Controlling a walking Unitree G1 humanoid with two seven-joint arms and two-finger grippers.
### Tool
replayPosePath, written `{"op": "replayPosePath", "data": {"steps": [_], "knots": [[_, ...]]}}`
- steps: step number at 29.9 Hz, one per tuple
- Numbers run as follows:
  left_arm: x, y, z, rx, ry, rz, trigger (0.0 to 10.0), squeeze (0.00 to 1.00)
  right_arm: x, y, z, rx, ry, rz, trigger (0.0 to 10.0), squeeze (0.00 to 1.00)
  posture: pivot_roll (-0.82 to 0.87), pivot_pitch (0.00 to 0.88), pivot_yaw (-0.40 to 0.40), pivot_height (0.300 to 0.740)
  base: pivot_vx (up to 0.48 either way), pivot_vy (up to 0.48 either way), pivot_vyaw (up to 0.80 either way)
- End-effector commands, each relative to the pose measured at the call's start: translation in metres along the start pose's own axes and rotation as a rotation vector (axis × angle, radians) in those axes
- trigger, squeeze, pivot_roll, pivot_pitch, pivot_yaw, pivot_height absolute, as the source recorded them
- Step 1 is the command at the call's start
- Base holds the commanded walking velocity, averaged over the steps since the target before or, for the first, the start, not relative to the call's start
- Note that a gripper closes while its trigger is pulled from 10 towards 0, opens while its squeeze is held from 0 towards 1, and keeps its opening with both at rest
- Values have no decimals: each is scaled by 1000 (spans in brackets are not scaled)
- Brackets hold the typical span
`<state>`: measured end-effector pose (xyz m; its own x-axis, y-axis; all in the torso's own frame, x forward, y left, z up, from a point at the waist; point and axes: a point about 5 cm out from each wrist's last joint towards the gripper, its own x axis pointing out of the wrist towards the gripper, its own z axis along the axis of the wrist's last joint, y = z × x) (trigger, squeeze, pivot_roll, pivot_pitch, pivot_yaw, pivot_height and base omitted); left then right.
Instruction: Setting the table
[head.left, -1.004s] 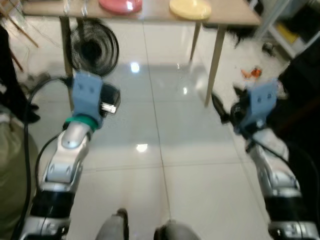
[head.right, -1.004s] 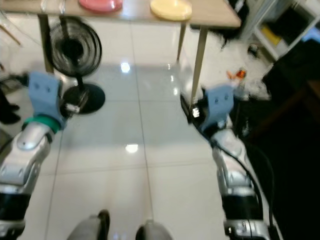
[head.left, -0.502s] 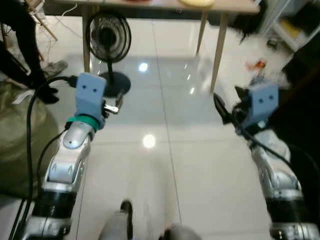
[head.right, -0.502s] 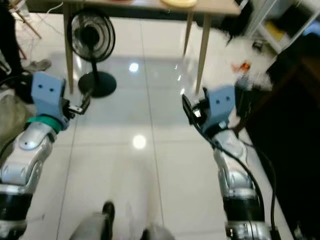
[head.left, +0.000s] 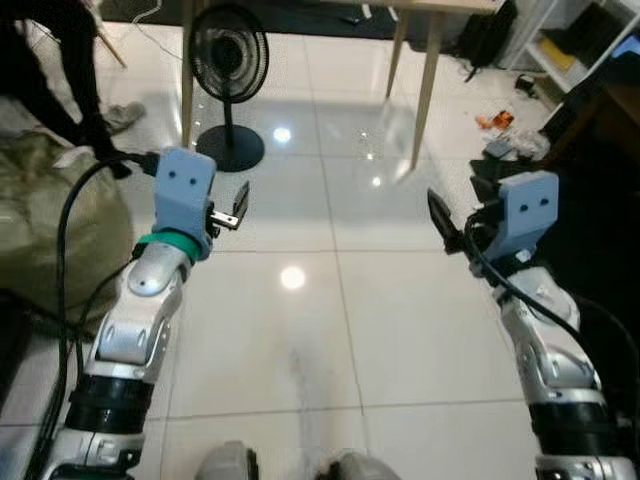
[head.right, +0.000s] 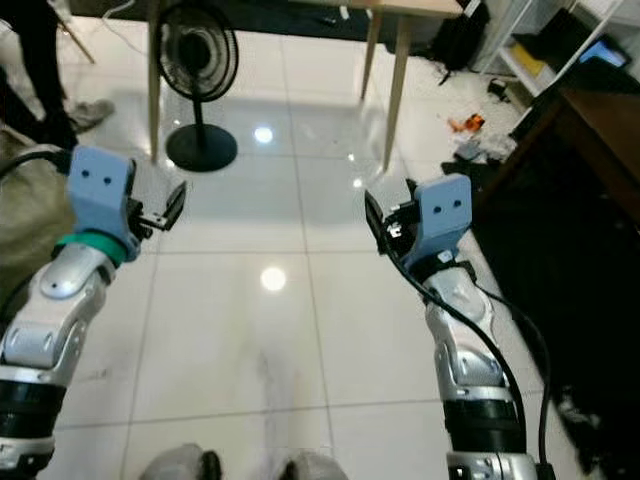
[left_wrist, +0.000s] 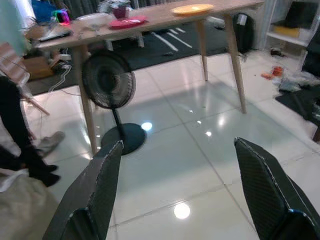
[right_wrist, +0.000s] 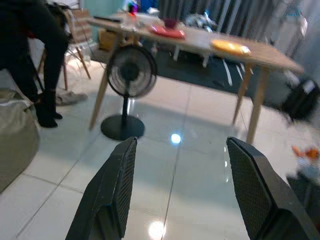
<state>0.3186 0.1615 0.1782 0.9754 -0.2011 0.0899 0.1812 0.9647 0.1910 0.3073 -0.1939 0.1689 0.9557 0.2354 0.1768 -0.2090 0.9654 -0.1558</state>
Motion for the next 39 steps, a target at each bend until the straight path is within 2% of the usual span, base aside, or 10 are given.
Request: {"op": "replayPosePath", "data": {"steps": [1, 31, 36, 39], "knots": [[3, -10, 3, -9, -11, -39, 10000, 0, -4, -8, -2, 5, 16, -25, 10000, 0, -11, 0, -23, 740, 0, 0, -800], [8, -12, 4, -21, -3, -45, 10000, 0, -3, -11, -1, 31, 20, -44, 10000, 0, -11, 0, -16, 740, 0, 0, -800], [10, -9, 5, -7, 0, -37, 10000, 0, -3, -13, -2, 47, 22, -65, 10000, 0, -9, 0, -14, 740, 0, 0, -800], [11, -6, 3, 35, 17, -20, 10000, 0, -2, -16, -1, 79, 21, -94, 10000, 0, -8, 0, -12, 740, 0, 0, -800]]}}
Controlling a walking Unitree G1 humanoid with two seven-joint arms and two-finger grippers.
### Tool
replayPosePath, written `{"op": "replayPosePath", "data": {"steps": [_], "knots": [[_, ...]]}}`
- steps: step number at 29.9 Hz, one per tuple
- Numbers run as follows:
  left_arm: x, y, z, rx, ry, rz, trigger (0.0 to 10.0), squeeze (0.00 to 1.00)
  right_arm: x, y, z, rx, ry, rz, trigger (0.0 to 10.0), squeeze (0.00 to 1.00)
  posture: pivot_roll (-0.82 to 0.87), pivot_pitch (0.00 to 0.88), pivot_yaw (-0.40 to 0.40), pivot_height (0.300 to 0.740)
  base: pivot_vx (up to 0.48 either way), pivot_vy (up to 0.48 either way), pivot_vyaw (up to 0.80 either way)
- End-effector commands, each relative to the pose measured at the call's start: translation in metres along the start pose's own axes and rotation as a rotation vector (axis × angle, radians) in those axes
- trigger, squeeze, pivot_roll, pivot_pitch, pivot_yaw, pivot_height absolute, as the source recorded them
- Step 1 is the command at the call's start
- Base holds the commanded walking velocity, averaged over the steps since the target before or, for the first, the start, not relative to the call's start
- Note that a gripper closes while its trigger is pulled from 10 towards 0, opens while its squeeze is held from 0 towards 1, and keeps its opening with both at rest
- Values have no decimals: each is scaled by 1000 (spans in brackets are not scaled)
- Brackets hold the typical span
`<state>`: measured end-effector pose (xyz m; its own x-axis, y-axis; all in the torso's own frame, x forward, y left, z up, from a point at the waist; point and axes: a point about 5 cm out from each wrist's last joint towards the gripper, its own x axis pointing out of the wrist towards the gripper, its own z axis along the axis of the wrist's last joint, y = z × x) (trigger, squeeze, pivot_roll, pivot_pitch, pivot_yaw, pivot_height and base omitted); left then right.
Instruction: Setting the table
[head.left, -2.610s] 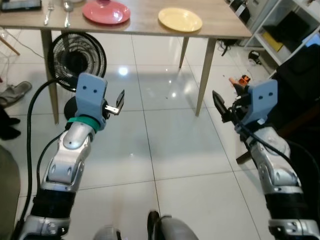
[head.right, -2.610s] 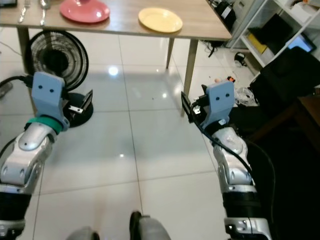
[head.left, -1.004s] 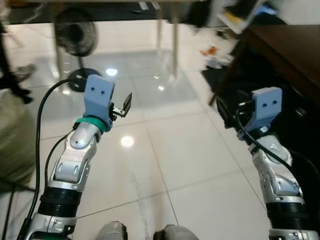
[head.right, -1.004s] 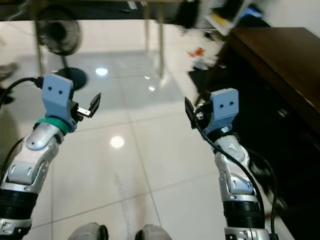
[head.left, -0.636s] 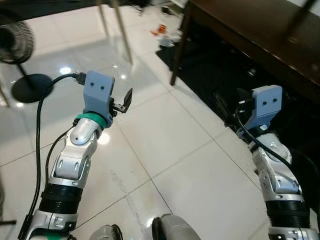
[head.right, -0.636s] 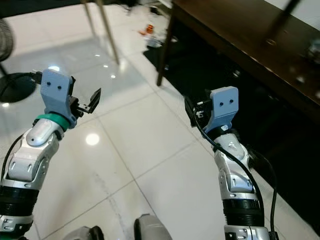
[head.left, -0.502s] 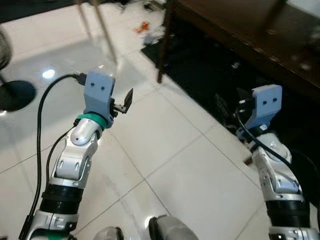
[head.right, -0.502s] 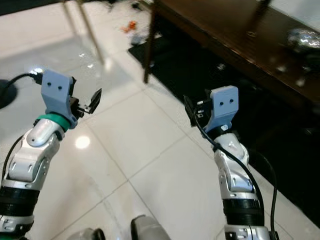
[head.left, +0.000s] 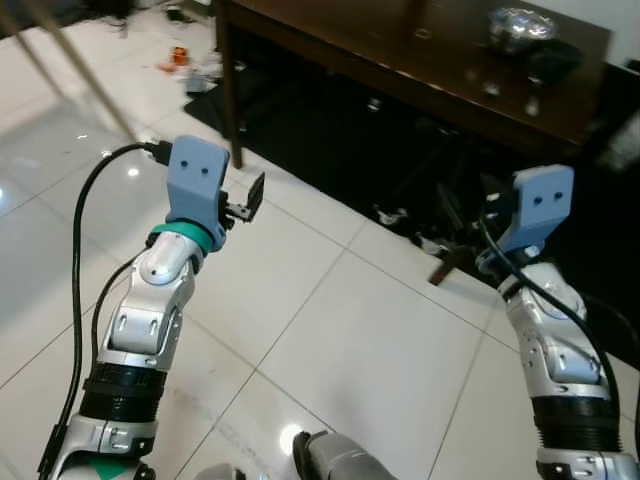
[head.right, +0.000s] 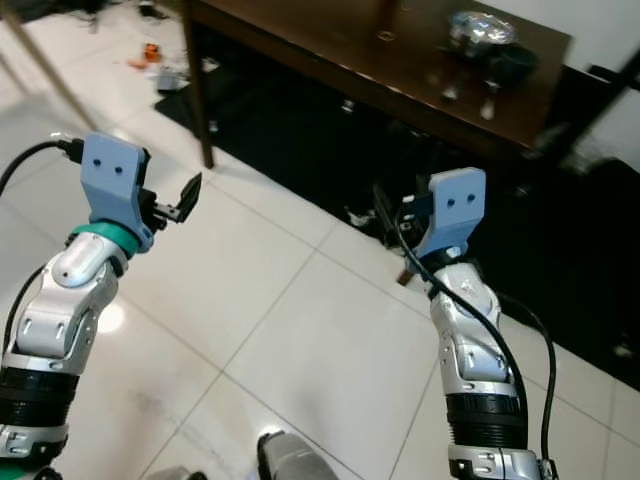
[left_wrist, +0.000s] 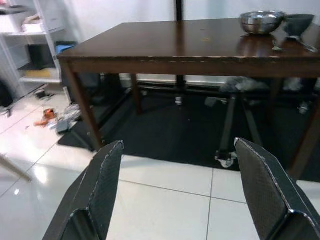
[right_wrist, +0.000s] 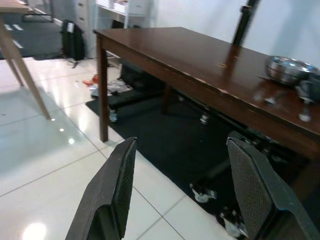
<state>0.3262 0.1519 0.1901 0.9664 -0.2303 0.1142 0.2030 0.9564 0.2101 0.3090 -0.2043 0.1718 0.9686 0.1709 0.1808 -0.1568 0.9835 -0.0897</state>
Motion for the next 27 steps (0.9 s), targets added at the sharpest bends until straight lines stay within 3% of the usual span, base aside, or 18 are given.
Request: {"op": "replayPosePath", "data": {"steps": [1, 16, 27], "knots": [[0, 0, -10, 26, 53, 10, 10000, 0, -2, -6, -2, 32, 16, -36, 10000, 0, -8, 0, -12, 740, 0, 0, -800], [3, 12, -8, 48, 61, 34, 10000, 0, -2, -7, -2, 105, 14, -74, 10000, 0, -8, 0, 2, 740, 0, 0, -800], [8, 10, 0, 44, 36, 28, 10000, 0, -3, -7, -1, 120, 13, -86, 10000, 0, -26, 0, -2, 740, 0, 0, -800]]}}
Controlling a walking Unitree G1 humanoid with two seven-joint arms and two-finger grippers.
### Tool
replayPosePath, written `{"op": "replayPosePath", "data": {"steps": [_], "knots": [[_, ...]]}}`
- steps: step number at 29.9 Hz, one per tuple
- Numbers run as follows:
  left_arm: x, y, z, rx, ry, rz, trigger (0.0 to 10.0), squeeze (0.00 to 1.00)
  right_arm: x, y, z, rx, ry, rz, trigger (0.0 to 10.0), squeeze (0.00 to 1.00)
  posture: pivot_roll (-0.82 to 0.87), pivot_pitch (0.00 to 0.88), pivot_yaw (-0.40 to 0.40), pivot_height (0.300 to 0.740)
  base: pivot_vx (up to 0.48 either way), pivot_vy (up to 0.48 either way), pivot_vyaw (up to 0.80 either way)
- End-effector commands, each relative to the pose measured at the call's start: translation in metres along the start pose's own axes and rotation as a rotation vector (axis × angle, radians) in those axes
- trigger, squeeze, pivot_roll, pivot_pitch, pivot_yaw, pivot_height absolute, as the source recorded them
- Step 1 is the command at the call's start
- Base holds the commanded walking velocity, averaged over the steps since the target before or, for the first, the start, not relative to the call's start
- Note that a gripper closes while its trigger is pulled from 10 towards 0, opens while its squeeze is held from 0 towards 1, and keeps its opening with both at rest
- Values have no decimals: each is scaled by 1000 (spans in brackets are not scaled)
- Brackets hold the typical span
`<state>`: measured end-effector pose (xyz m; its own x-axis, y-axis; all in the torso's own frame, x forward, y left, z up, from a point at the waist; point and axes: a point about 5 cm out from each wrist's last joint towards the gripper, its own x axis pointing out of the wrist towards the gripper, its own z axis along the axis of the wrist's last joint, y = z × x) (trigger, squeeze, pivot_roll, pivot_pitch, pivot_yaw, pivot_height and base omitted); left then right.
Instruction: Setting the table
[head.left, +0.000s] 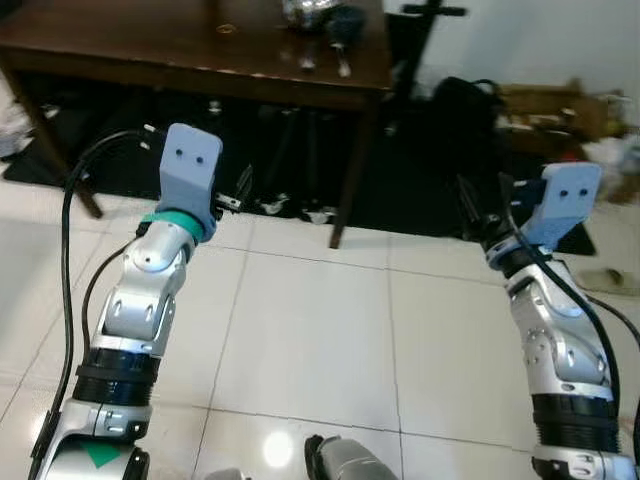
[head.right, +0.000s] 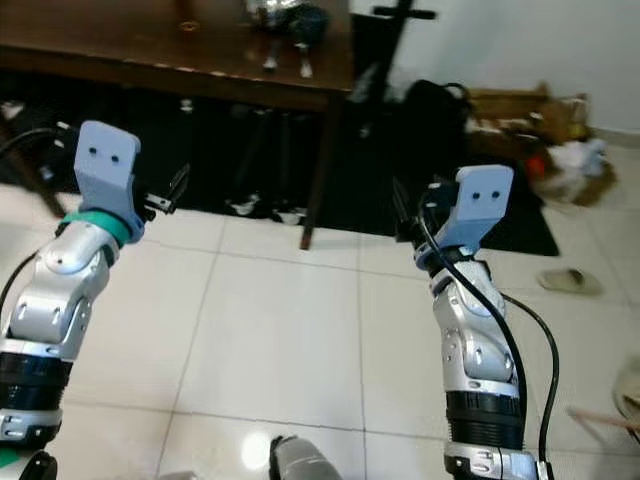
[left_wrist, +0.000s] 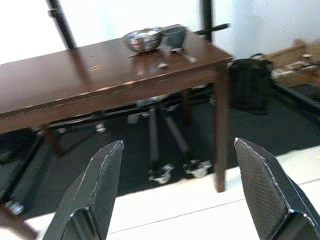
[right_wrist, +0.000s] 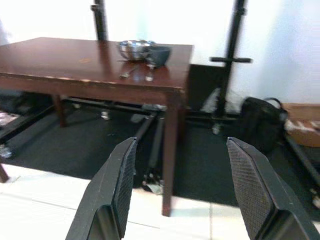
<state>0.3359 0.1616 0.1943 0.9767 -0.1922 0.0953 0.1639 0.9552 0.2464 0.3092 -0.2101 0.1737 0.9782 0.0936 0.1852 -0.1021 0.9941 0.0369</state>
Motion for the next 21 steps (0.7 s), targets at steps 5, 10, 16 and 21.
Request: {"op": "replayPosePath", "data": {"steps": [5, 10, 16, 21], "knots": [[1, -3, 1, -6, 1, -4, 10000, 0, -4, 1, -3, -1, 23, 0, 10000, 0, -93, 4, 34, 740, 0, 0, -800], [1, -1, -1, -8, 9, -2, 10000, 0, -5, 3, -3, -5, 23, 4, 10000, 0, -95, 0, 41, 740, 0, 0, -800], [4, 0, -2, -3, 17, -1, 10000, 0, -7, 2, -3, -7, 23, -8, 10000, 0, -97, 0, 44, 740, 0, 0, -800], [4, 0, -2, -3, 16, 1, 10000, 0, -6, 1, -2, -9, 23, -7, 10000, 0, -70, 0, 38, 740, 0, 0, -800]]}}
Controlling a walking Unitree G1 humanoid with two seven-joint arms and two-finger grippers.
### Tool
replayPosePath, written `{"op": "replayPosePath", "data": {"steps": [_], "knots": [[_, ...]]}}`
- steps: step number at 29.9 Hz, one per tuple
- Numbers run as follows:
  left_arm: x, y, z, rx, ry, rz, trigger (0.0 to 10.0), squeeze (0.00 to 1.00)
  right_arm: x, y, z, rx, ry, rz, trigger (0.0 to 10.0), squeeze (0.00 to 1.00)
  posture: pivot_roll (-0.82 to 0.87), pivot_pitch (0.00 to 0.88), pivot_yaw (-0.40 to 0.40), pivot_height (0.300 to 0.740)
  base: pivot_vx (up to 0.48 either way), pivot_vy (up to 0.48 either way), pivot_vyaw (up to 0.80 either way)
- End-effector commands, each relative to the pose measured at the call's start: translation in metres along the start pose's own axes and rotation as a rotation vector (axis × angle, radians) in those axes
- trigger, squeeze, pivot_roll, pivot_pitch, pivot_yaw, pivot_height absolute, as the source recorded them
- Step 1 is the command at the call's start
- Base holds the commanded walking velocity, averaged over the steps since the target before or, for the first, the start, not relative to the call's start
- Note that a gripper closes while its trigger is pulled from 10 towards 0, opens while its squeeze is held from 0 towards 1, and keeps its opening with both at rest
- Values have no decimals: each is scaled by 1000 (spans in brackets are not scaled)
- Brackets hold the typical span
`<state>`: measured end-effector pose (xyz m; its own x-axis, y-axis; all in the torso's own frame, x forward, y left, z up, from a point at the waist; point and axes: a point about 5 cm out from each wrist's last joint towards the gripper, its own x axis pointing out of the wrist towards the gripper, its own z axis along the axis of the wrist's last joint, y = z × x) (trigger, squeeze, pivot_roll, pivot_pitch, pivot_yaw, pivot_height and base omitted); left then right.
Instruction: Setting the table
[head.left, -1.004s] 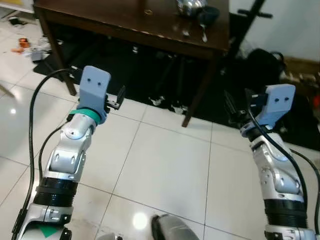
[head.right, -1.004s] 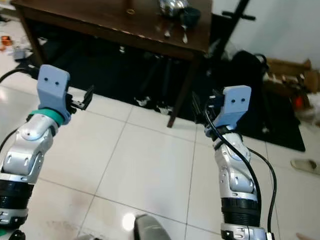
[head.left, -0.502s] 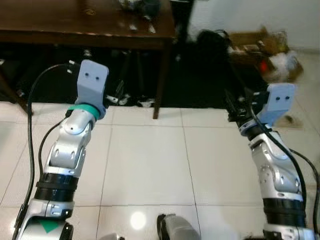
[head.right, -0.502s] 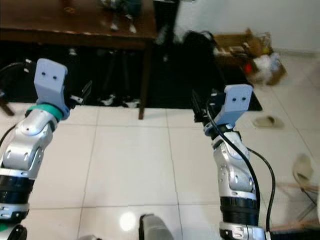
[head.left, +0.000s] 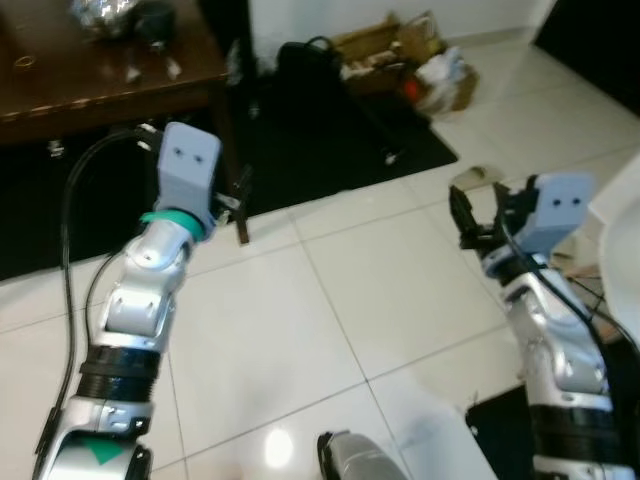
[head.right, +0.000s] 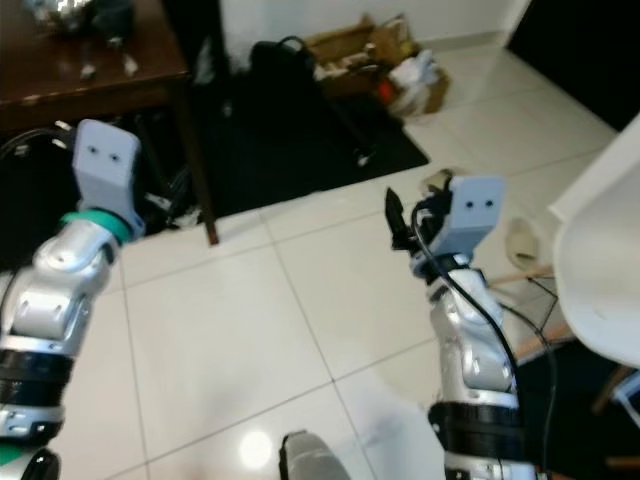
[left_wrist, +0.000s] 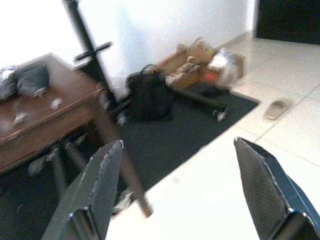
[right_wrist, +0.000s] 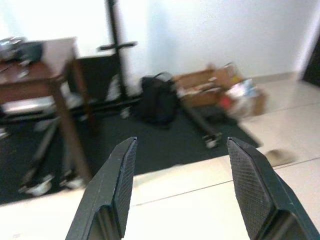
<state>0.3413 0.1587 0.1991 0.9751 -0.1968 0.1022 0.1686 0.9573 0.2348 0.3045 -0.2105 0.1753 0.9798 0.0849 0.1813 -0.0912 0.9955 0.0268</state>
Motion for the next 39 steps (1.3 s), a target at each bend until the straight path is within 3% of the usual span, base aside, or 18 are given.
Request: {"op": "replayPosePath", "data": {"steps": [1, 11, 20, 22, 26, 39], "knots": [[-2, 1, -6, 9, 24, 4, 10000, 0, -2, 1, -4, 3, 19, 2, 10000, 0, -70, 0, 38, 740, 0, 0, -800], [0, 4, -3, 16, 15, 17, 10000, 0, 0, 4, -4, 12, 16, 5, 10000, 0, -36, 0, 32, 740, 0, 0, -800], [0, 11, 0, 30, -11, 146, 10000, 0, 5, 18, 10, 26, -60, 109, 10000, 0, -30, 0, 24, 740, 0, 0, 0], [0, 10, 1, 26, -19, 147, 10000, 0, 6, 21, 10, -7, -54, 133, 10000, 0, -27, 0, 22, 740, 0, 0, 0], [0, 9, 3, 25, -24, 143, 10000, 0, 7, 28, 6, -44, -35, 166, 10000, 0, -21, 0, 18, 740, 0, 0, 797], [0, 13, 3, 46, -26, 203, 10000, 0, 9, 31, 6, 3, -35, 184, 10000, 0, -13, 0, 15, 740, 0, 0, 740]]}}
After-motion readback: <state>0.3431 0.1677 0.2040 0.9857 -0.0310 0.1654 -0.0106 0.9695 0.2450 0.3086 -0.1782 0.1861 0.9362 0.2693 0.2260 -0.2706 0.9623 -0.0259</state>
